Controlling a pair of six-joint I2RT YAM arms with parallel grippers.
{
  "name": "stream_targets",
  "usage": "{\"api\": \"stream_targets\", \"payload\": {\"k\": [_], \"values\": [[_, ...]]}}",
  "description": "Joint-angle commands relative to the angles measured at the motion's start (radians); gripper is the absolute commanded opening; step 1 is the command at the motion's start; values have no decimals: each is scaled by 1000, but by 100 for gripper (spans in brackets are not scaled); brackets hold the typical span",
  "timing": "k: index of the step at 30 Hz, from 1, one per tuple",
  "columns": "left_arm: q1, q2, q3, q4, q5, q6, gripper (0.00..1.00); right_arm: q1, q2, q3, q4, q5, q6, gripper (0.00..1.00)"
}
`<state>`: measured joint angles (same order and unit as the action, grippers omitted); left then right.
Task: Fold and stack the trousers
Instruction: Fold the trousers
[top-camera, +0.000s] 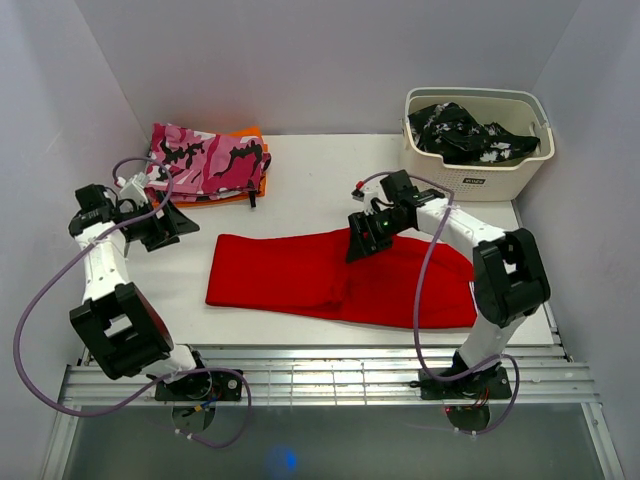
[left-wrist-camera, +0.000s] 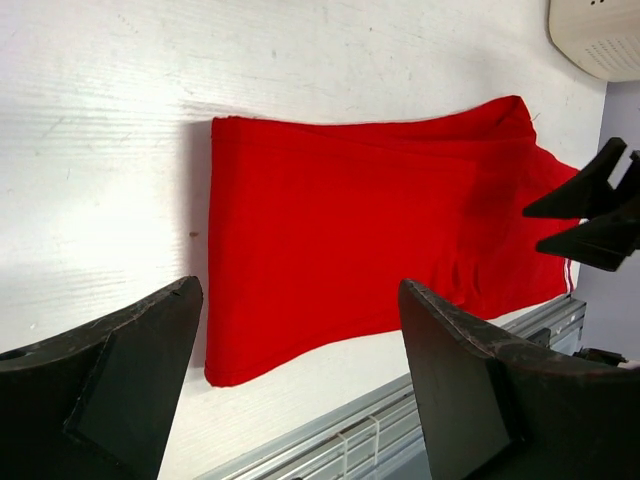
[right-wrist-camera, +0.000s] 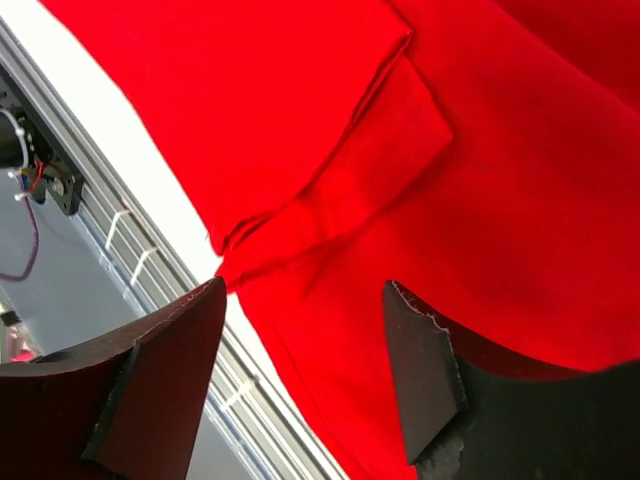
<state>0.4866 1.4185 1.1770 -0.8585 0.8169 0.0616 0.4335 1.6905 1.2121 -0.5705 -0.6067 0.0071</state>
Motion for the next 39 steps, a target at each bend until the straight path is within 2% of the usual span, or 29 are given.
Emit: {"api": "stream_targets", "payload": {"k": [1,5,7,22,29,30,32,33,35,36,38,39], "values": [[23,-38,-22,-43,47,49,89,43,61,70,83,-7,83,68],[23,-55,-28,-45,39,52,89,76,127,89,104,2,105,65],[24,-58,-27,-50,38,53,90,89,158,104,103,-5,105,60],[27,-70,-68,-50,21,66,89,143,285,129,109,71,128,59],[29,-72,-63,-48,10,69,90,157,339,162,104,39,131,55],[30,-72,-63,-48,8,70,89,160,345,170,103,27,131,50],[32,-72,-68,-48,8,72,90,160,354,178,103,10,128,49],[32,-73,-71,-48,7,73,89,160,357,181,101,5,128,44],[33,-73,-76,-45,2,76,90,160,359,187,101,-1,126,41],[33,-73,-77,-45,1,76,90,160,360,187,98,-4,125,32],[36,-75,-77,-43,-1,76,89,162,359,190,93,-1,125,23],[35,-73,-76,-43,-2,76,90,160,351,190,90,2,123,14]]}}
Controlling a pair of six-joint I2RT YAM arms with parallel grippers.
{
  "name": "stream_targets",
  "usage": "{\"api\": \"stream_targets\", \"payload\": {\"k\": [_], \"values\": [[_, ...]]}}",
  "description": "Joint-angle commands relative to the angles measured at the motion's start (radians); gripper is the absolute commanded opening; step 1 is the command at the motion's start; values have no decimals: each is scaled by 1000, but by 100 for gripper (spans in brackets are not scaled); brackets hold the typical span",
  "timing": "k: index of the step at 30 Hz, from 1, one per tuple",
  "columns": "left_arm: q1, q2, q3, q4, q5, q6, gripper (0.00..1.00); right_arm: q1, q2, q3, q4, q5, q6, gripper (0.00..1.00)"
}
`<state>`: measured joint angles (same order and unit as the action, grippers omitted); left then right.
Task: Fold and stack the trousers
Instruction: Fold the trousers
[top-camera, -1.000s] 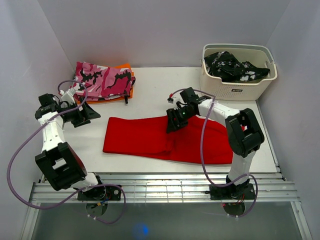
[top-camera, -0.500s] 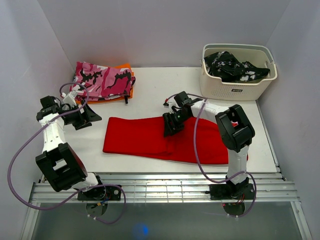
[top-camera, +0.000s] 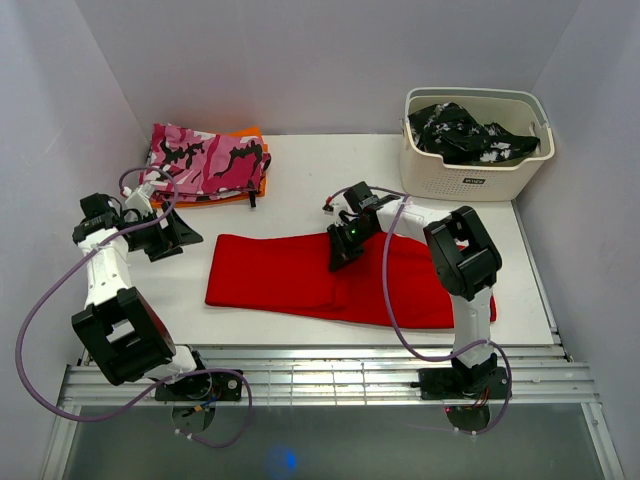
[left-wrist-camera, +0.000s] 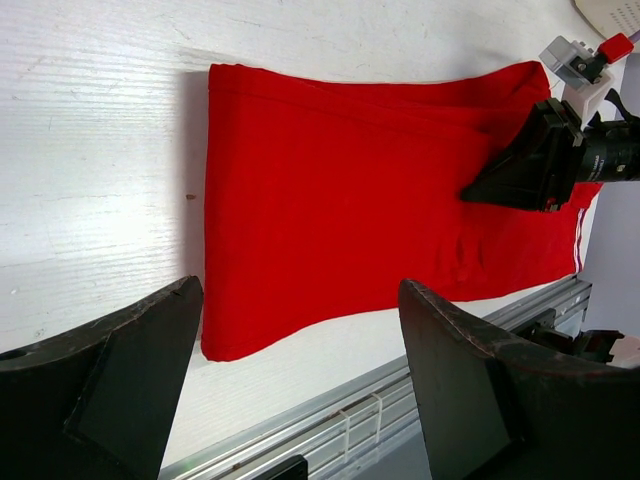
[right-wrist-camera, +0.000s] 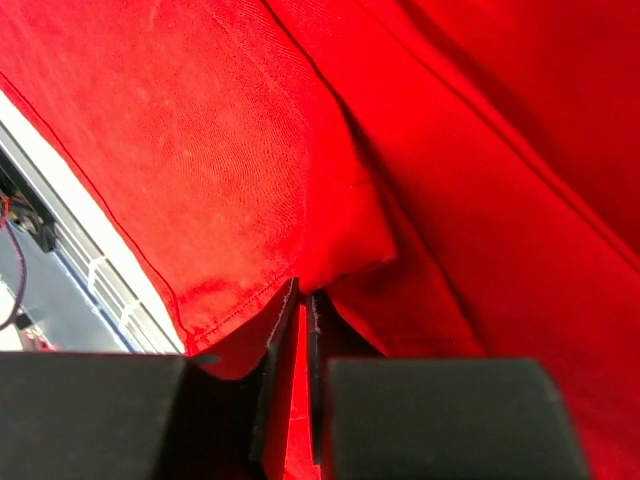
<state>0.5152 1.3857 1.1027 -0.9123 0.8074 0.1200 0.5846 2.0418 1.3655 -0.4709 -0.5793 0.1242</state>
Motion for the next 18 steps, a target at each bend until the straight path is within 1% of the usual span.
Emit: {"api": "stream_targets", "payload": {"k": [1,4,9,14,18], "values": [[6,-40,-3,12,6,20,90,9,-8,37,-17,-24,6,9],[8,-39,-4,15,-13,27,90,8,-58,29,-43,-4,-6,8],[8,-31,-24,13,-46,76,92,3,-170,-32,-54,58,-12,8],[8,16,-53,12,-112,145,93,-9,-166,-66,-98,102,-73,8],[6,82,-64,16,-94,188,92,-23,-131,-66,-129,111,-93,8]]}}
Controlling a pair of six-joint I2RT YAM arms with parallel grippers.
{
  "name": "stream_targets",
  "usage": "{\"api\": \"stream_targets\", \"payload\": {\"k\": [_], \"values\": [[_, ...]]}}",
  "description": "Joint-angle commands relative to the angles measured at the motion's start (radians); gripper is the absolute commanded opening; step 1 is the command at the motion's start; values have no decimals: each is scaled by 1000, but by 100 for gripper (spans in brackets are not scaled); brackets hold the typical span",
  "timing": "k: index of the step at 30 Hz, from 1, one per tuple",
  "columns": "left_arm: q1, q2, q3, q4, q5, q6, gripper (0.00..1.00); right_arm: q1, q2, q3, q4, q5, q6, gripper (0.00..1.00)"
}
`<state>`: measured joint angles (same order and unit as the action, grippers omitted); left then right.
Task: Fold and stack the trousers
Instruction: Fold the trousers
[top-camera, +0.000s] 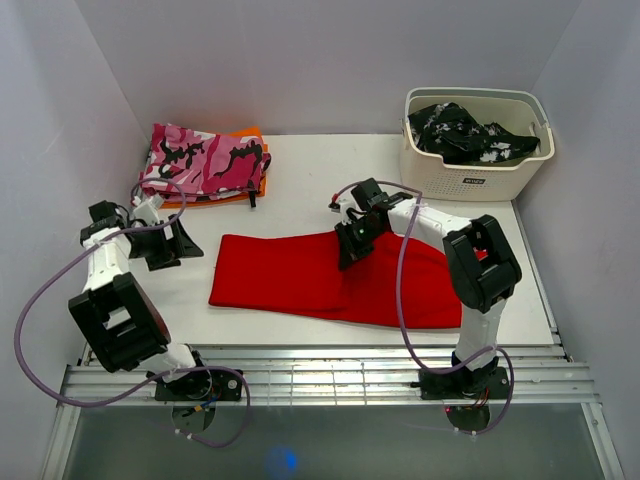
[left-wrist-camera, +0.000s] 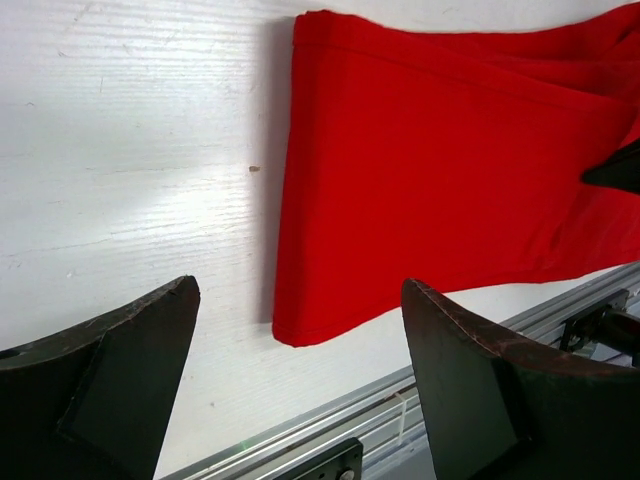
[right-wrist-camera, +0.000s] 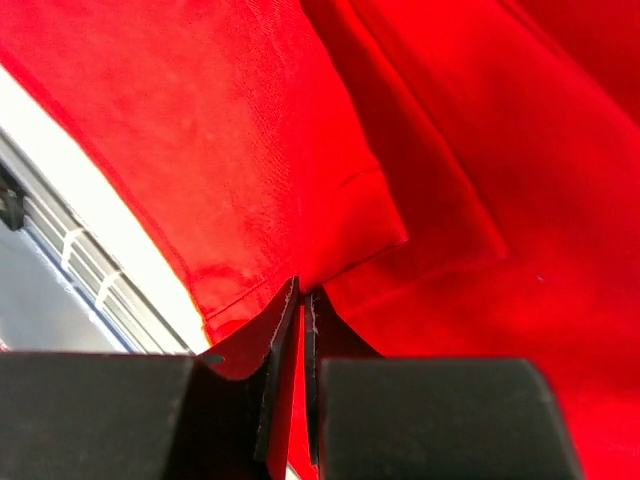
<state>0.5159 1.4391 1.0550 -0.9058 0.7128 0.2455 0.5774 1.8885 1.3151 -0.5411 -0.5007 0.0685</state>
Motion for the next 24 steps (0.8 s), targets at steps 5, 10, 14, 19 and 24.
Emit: {"api": "stream_targets", "payload": {"k": [5,10,14,19,24], "values": [[-8,87,-41,57,16,77,92,-25,38,22,-105,56,-50,8],[-43,132,-84,125,39,55,89,-34,49,36,-160,53,-111,8],[-59,168,-115,154,152,47,86,-33,118,50,-171,-4,-127,8],[-88,187,-138,203,192,20,85,-28,158,95,-160,-44,-119,13],[-109,256,-125,232,140,-34,86,-8,185,127,-166,-50,-121,23]]}}
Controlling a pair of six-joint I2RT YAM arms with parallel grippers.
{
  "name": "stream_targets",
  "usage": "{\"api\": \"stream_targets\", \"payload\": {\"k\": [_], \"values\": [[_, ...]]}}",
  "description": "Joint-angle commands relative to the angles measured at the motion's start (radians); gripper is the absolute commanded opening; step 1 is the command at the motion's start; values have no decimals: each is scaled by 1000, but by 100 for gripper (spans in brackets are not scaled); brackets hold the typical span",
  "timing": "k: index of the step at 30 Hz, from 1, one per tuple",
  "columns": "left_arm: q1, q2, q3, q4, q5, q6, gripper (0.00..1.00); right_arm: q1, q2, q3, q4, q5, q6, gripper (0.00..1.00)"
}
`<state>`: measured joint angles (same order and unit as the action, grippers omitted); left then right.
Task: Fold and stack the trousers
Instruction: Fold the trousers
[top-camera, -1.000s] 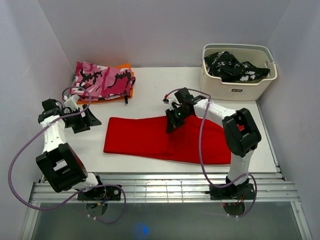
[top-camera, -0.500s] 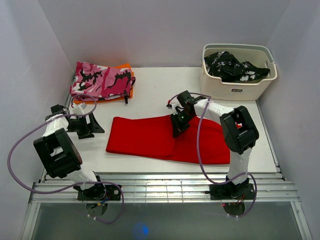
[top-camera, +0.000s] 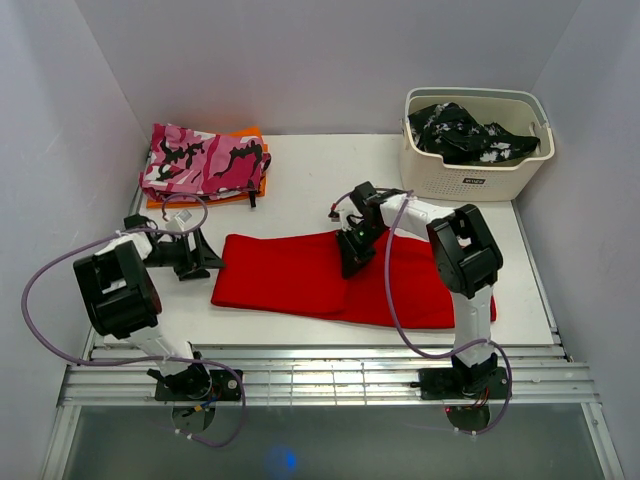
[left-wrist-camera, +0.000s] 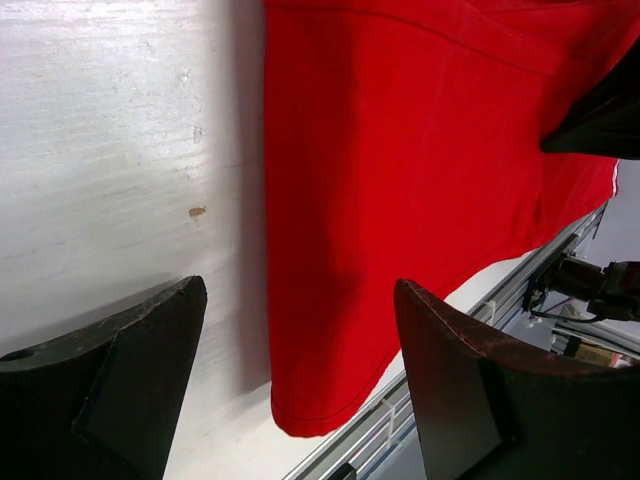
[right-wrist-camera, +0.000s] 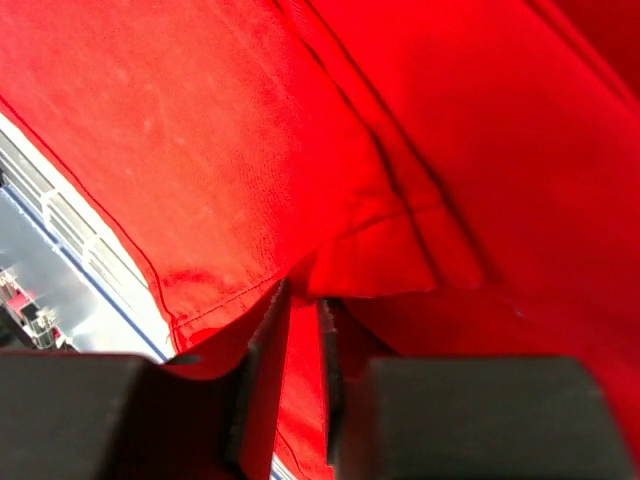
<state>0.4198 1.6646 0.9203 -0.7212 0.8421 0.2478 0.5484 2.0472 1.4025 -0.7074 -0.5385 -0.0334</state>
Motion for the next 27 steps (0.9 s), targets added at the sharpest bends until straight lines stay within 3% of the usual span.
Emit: {"api": "stream_targets", "payload": {"k": [1,5,8,9,11,14,15,16,17,19,20,21,27], "values": [[-16,43,11,57,8,-45,86,24,30,49,0,-9,-19,25],[-35,90,23,51,21,-36,80,30,50,91,-4,-2,-20,36],[-42,107,31,29,48,-25,70,28,42,110,-20,20,-33,45],[-42,110,32,28,52,-25,60,28,35,110,-23,34,-36,48],[-42,118,35,14,69,-12,52,15,5,113,-36,51,-49,50],[-42,135,43,-23,87,19,47,-43,-53,108,-47,78,-69,67],[-41,141,46,-27,86,27,46,-63,-68,112,-55,78,-75,83],[-39,147,52,-35,86,30,34,-85,-82,116,-64,75,-85,91],[-35,149,54,-35,86,28,28,-134,-108,122,-78,71,-111,97],[-9,146,61,-34,89,27,18,-191,-136,135,-131,48,-152,95],[6,142,77,-38,92,25,3,-249,-169,136,-150,48,-177,93],[42,130,90,-43,97,27,0,-280,-189,135,-164,58,-225,90],[181,118,322,-216,72,129,0,-533,-334,78,-260,83,-411,90]]}}
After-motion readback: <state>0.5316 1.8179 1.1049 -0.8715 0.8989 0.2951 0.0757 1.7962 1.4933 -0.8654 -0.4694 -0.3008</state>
